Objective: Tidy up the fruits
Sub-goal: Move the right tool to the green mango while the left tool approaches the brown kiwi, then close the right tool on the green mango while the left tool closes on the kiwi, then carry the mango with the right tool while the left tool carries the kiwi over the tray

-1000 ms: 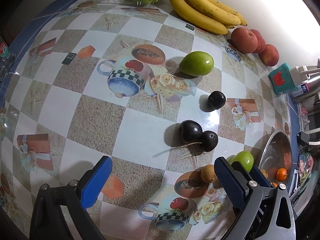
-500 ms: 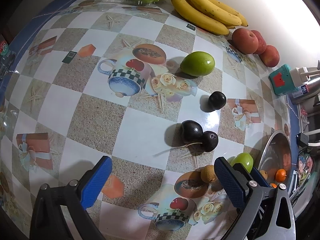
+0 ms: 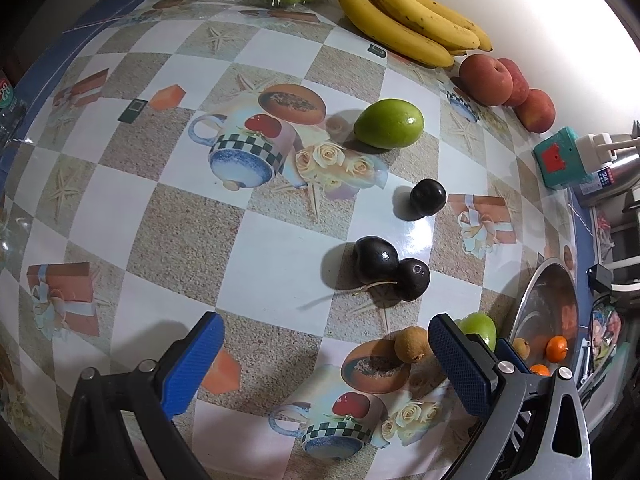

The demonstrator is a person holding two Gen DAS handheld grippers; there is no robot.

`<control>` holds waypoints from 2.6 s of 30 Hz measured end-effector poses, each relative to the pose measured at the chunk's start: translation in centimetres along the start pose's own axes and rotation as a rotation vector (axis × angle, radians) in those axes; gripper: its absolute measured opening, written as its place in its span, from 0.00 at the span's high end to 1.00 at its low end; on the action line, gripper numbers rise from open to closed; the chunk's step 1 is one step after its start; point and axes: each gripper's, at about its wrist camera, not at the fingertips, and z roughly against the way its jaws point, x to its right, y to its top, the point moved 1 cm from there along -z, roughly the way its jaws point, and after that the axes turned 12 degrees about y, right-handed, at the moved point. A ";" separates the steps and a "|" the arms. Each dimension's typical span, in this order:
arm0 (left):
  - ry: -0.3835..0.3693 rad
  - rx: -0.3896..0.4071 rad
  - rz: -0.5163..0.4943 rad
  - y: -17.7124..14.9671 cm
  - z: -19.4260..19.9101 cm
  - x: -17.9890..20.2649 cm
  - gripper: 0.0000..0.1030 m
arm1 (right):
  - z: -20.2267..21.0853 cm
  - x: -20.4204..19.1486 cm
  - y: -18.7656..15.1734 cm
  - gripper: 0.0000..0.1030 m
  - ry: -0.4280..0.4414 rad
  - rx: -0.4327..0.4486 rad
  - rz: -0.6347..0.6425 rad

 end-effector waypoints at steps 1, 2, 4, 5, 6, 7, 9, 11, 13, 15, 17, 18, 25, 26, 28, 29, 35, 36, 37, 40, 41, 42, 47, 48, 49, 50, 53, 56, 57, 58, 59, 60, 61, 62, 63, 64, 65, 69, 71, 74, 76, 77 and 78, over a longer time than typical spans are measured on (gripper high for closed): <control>0.000 0.000 0.000 0.0 0.0 0.0 0.00 | 0.0 0.0 0.0 0.61 -0.001 -0.001 0.002; 0.001 0.000 -0.001 0.0 0.0 0.0 0.00 | 0.0 0.0 0.0 0.61 -0.003 0.000 0.002; 0.003 0.000 -0.002 0.0 0.0 0.1 0.00 | 0.0 -0.1 0.0 0.61 -0.005 0.000 0.006; 0.003 0.000 -0.002 0.0 0.0 0.1 0.00 | -0.1 -0.1 0.0 0.60 -0.009 0.000 0.010; 0.003 0.000 -0.002 0.0 0.1 0.0 0.00 | -0.1 -0.2 0.0 0.60 -0.015 0.000 0.014; 0.003 0.000 -0.003 0.0 0.1 0.1 0.00 | -0.2 -0.3 0.1 0.60 -0.024 -0.001 0.018; 0.004 0.001 -0.002 0.0 0.0 0.1 0.00 | -0.5 -0.4 0.0 0.60 -0.056 -0.010 0.029; 0.002 0.000 -0.002 0.0 0.0 0.1 0.00 | -0.7 -0.3 0.0 0.60 -0.054 -0.012 0.030; 0.003 -0.001 -0.004 0.0 -0.1 0.1 0.00 | -0.8 -0.4 0.0 0.60 -0.046 -0.016 0.030; 0.002 -0.001 -0.003 0.1 -0.1 0.2 0.00 | -1.1 -0.8 -0.1 0.61 -0.067 -0.020 0.055; 0.000 -0.002 -0.002 0.1 -0.1 0.1 0.00 | -1.2 -1.1 -0.2 0.61 -0.087 -0.024 0.078; -0.001 -0.002 -0.001 0.1 -0.1 0.0 0.00 | -1.2 -1.1 -0.2 0.61 -0.088 -0.024 0.080; -0.002 -0.004 -0.005 0.0 0.0 0.0 0.00 | -1.0 -1.0 -0.5 0.61 -0.080 -0.032 0.080; -0.003 -0.004 -0.007 0.0 -0.1 0.0 0.00 | -1.0 -1.2 -0.6 0.61 -0.088 -0.036 0.088; -0.007 -0.010 -0.013 -0.1 -0.2 0.1 0.00 | -1.0 -1.2 -0.7 0.61 -0.092 -0.039 0.095; -0.006 -0.012 -0.018 -0.2 -0.2 0.2 0.00 | -0.9 -1.2 -0.7 0.62 -0.091 -0.039 0.094; -0.035 -0.034 -0.025 -0.5 -0.6 0.8 0.00 | -0.2 -0.4 -1.0 0.63 -0.019 -0.037 0.042; -0.038 -0.036 -0.021 -0.5 -0.6 0.9 0.00 | 0.0 -0.2 -1.0 0.63 0.000 -0.035 0.024; -0.037 -0.035 -0.012 -0.4 -0.6 0.8 0.00 | 0.3 0.0 -1.0 0.63 0.016 -0.032 0.008; -0.034 -0.025 0.001 -0.4 -0.4 0.6 0.01 | 1.4 0.9 -0.9 0.63 0.058 -0.006 -0.040; -0.035 -0.026 0.001 -0.4 -0.4 0.5 0.01 | 1.8 1.1 -0.9 0.63 0.074 0.001 -0.055; -0.038 -0.028 0.000 -0.4 -0.5 0.5 0.01 | 2.1 1.1 -0.9 0.63 0.085 0.009 -0.062; -0.068 -0.039 -0.012 -0.6 -0.6 1.1 0.08 | 4.4 1.6 -0.5 0.63 0.123 0.074 -0.089; -0.071 -0.040 -0.017 -0.6 -0.5 1.2 0.10 | 4.8 1.8 -0.5 0.63 0.127 0.086 -0.096; -0.074 -0.042 -0.020 -0.6 -0.6 1.4 0.11 | 5.2 2.0 -0.4 0.63 0.127 0.097 -0.102; -0.079 -0.045 -0.024 -0.7 -0.6 1.7 0.13 | 5.6 2.4 -0.3 0.63 0.123 0.114 -0.112; -0.099 -0.056 -0.046 -1.0 -0.9 2.6 0.21 | 6.3 3.4 -0.1 0.63 0.113 0.134 -0.137; -0.105 -0.065 -0.078 -1.3 -1.3 3.6 0.29 | 6.4 4.3 -0.1 0.63 0.118 0.136 -0.162; -0.099 -0.060 -0.084 -1.5 -1.2 3.8 0.30 | 6.4 4.5 -0.1 0.63 0.118 0.137 -0.167; -0.092 -0.049 -0.097 -1.5 -1.1 4.2 0.33 | 6.4 4.6 -0.1 0.63 0.117 0.138 -0.171; -0.096 -0.047 -0.098 -1.5 -1.1 4.6 0.38 | 6.5 4.8 -0.1 0.63 0.119 0.139 -0.174; -0.098 -0.049 -0.099 -1.6 -1.2 4.8 0.40 | 6.6 4.9 -0.1 0.63 0.120 0.140 -0.176; -0.094 -0.050 -0.102 -1.6 -1.2 5.0 0.43 | 6.6 4.9 -0.2 0.63 0.121 0.140 -0.177; -0.091 -0.047 -0.110 -1.7 -1.2 5.3 0.47 | 6.6 4.9 -0.2 0.63 0.123 0.139 -0.177; -0.094 -0.049 -0.113 -1.7 -1.2 5.4 0.52 | 6.6 5.0 -0.2 0.63 0.123 0.139 -0.178; -0.098 -0.053 -0.112 -1.8 -1.2 5.4 0.55 | 6.5 5.0 -0.2 0.63 0.124 0.138 -0.179; -0.098 -0.054 -0.112 -1.8 -1.2 5.5 0.60 | 6.5 5.1 -0.2 0.63 0.124 0.137 -0.180; -0.108 -0.057 -0.108 -1.7 -1.2 5.6 0.69 | 6.5 5.2 -0.3 0.63 0.126 0.136 -0.184; -0.105 -0.051 -0.113 -1.8 -1.2 5.7 0.71 | 6.4 5.2 -0.3 0.63 0.128 0.134 -0.186; -0.113 -0.046 -0.118 -1.8 -1.1 5.8 0.73 | 6.2 5.3 -0.3 0.63 0.128 0.131 -0.191; -0.125 -0.042 -0.121 -1.8 -0.7 5.7 0.73 | 6.2 5.5 -0.3 0.63 0.127 0.132 -0.196; -0.130 -0.036 -0.122 -1.7 -0.4 5.5 0.73 | 6.3 5.7 -0.3 0.63 0.125 0.133 -0.201; -0.133 -0.033 -0.123 -1.8 -0.2 5.5 0.73 | 6.3 5.8 -0.3 0.63 0.124 0.135 -0.206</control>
